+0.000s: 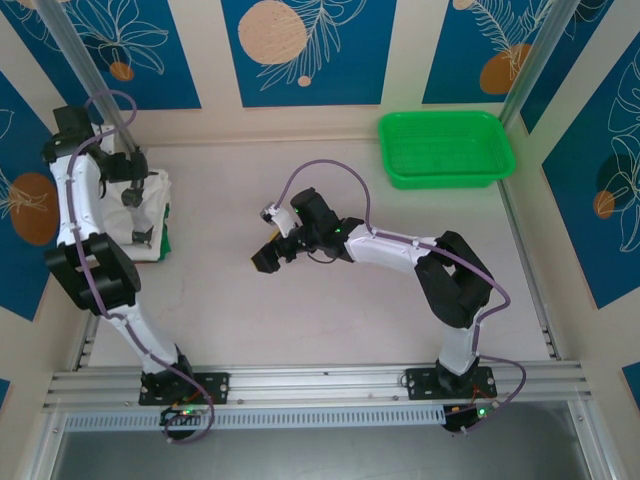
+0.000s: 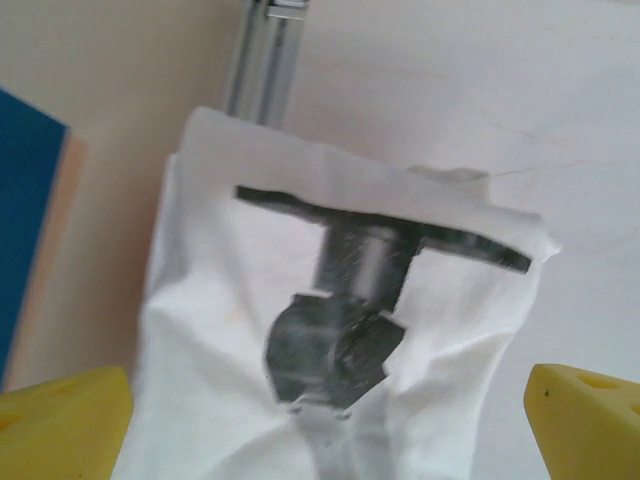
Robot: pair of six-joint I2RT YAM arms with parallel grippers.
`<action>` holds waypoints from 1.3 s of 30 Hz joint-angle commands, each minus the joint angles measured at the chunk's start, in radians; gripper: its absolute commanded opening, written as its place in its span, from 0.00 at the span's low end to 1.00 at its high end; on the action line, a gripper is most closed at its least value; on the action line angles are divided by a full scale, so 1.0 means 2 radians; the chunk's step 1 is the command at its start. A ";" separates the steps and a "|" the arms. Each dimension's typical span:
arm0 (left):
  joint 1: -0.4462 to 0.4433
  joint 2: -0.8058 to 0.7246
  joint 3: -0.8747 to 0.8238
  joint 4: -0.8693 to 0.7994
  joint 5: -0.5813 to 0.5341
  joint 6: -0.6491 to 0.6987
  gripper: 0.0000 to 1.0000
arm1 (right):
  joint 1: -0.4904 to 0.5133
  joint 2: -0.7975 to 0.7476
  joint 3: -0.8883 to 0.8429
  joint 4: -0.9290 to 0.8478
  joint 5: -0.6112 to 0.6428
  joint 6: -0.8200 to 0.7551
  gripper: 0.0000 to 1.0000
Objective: Fold and stack the t-shirts
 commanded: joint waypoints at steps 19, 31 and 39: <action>0.057 0.058 -0.161 0.140 0.106 -0.133 1.00 | -0.006 -0.026 -0.032 -0.010 0.012 0.000 0.99; 0.057 0.006 -0.321 0.286 0.118 -0.171 1.00 | -0.006 -0.038 -0.046 -0.006 0.020 0.006 0.99; 0.056 -0.043 -0.326 0.309 0.125 -0.178 1.00 | -0.010 -0.052 -0.037 -0.009 0.022 0.005 0.99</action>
